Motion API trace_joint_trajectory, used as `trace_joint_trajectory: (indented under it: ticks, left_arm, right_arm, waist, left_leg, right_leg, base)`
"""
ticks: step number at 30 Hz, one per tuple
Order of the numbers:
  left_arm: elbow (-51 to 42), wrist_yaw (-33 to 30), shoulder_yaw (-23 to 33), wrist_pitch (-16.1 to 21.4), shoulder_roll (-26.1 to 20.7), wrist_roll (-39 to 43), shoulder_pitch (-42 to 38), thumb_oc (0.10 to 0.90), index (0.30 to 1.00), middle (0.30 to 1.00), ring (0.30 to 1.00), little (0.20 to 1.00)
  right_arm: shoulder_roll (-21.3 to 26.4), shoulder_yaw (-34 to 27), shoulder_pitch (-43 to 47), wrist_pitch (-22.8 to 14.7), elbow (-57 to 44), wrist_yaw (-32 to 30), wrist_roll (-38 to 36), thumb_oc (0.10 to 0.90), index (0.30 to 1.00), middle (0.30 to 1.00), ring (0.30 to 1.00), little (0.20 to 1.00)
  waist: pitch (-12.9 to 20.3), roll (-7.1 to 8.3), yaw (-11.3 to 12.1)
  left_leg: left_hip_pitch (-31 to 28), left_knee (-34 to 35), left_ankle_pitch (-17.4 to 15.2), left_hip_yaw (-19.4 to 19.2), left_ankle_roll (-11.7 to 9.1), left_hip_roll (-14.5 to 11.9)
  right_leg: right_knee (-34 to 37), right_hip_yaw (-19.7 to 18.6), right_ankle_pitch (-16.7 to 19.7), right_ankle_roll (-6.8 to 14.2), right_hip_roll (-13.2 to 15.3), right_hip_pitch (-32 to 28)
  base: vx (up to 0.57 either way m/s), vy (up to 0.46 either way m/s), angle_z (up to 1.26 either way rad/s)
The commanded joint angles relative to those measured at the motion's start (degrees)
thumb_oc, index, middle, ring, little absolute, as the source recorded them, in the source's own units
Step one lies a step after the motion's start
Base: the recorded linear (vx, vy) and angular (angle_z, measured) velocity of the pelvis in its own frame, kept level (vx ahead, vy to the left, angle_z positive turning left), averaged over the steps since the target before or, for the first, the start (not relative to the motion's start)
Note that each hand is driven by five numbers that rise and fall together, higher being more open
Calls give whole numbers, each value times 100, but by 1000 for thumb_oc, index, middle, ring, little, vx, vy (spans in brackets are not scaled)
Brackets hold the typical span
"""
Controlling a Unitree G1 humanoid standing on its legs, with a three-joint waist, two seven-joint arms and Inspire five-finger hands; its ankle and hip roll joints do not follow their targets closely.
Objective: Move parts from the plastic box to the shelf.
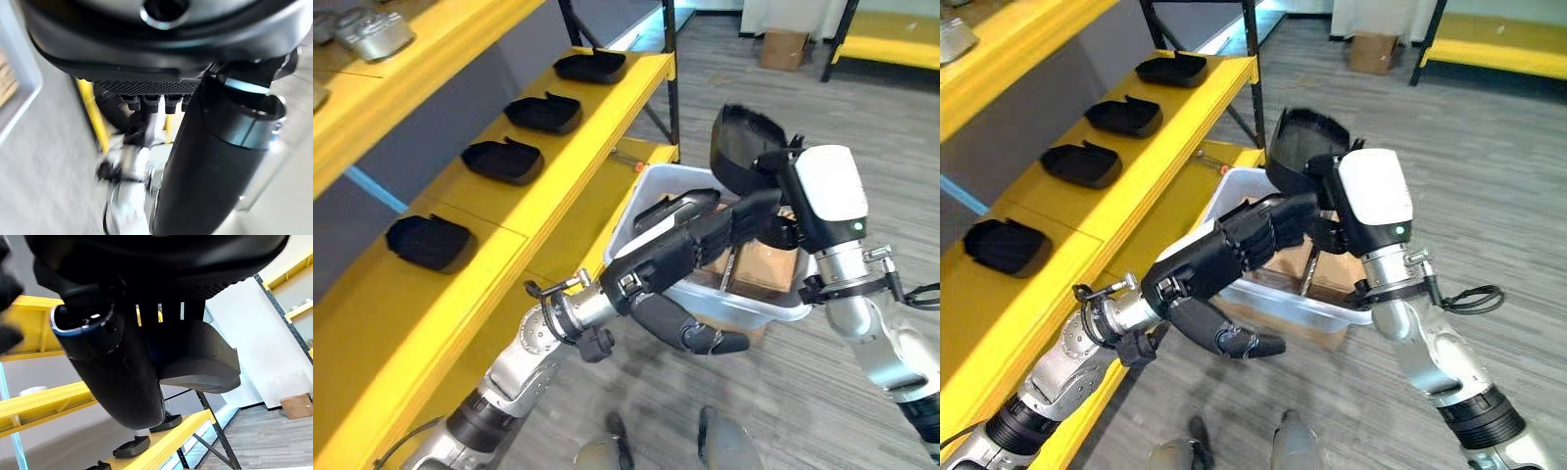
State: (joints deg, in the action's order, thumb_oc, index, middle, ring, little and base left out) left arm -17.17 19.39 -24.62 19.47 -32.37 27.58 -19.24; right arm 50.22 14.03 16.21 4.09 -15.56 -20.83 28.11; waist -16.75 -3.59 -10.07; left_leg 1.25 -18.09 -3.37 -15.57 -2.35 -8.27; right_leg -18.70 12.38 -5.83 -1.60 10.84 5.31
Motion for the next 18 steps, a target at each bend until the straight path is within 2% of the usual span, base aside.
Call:
trace_joint_trajectory:
  ticks: [1, 3, 5, 7, 10, 11, 14, 18]
  left_arm:
    - [-585, -388, 516, 1163, 53, -357, 111, 900, 1000, 1000, 1000, 1000]
    - [-676, -456, 581, 1188, 23, -666, 50, 900, 1000, 1000, 1000, 1000]
    - [-706, -497, 598, 1110, 16, -565, -18, 900, 1000, 1000, 1000, 1000]
    - [-723, -521, 642, 935, 30, -524, -67, 900, 1000, 1000, 1000, 1000]
    - [-742, -508, 683, 824, 2, -500, -45, 900, 1000, 1000, 1000, 1000]
    - [-780, -583, 723, 748, -63, -466, 47, 900, 1000, 1000, 1000, 1000]
    - [-853, -617, 894, 670, -158, -497, 252, 900, 1000, 1000, 1000, 1000]
    - [-883, -577, 1196, 675, -326, -484, 639, 900, 1000, 1000, 1000, 1000]
  right_arm:
    - [-20, -411, 802, -310, -450, -482, 465, 400, 300, 300, 300, 300]
    - [-4, -486, 790, -235, -427, -578, 458, 400, 300, 300, 300, 300]
    - [13, -495, 832, -309, -327, -699, 423, 400, 300, 300, 300, 300]
    - [-46, -561, 864, -311, -267, -672, 479, 400, 300, 300, 300, 300]
    - [-80, -633, 863, -309, -237, -622, 490, 400, 300, 300, 300, 300]
    - [-122, -648, 855, -375, -200, -610, 461, 400, 300, 300, 300, 300]
    - [-206, -649, 821, -434, -257, -487, 423, 400, 300, 300, 300, 300]
    - [-315, -582, 785, -469, -280, -481, 448, 400, 300, 300, 300, 300]
  waist:
    - [380, 115, -46]
    - [414, 123, -101]
    - [455, 62, -113]
    - [474, -24, -152]
    - [495, -38, -134]
    - [528, -13, -63]
    - [585, 45, 93]
    - [644, 128, 343]
  left_leg:
    - [-231, -20, 240, 117, -144, -326]
    - [-418, -193, 286, 202, -212, -446]
    - [-539, 157, 154, 252, -167, -427]
    - [-756, 740, -36, 39, -86, -395]
    - [-914, 1129, -100, -76, -70, -346]
    - [-988, 1343, -176, -114, -66, -273]
    - [-1016, 1535, -316, -105, -15, -158]
    - [-1024, 1728, -293, -60, 26, -69]
  right_leg:
    - [566, -806, -339, -42, -527, -410]
    - [437, -779, -340, -48, -486, -282]
    - [334, -791, -318, 69, -411, -104]
    - [230, -727, -308, 223, -268, -19]
    - [295, -659, -227, 333, -166, -58]
    - [435, -577, -110, 438, -82, -140]
    - [695, -471, 52, 575, 40, -291]
    - [1093, -273, 289, 744, 178, -505]
  base:
    - [-141, 176, 49]
    - [-138, 262, 81]
    - [-88, 319, 68]
    - [-29, 359, 51]
    - [-8, 264, 93]
    - [-6, 266, 96]
    - [-7, 203, 22]
    - [-12, 148, 25]
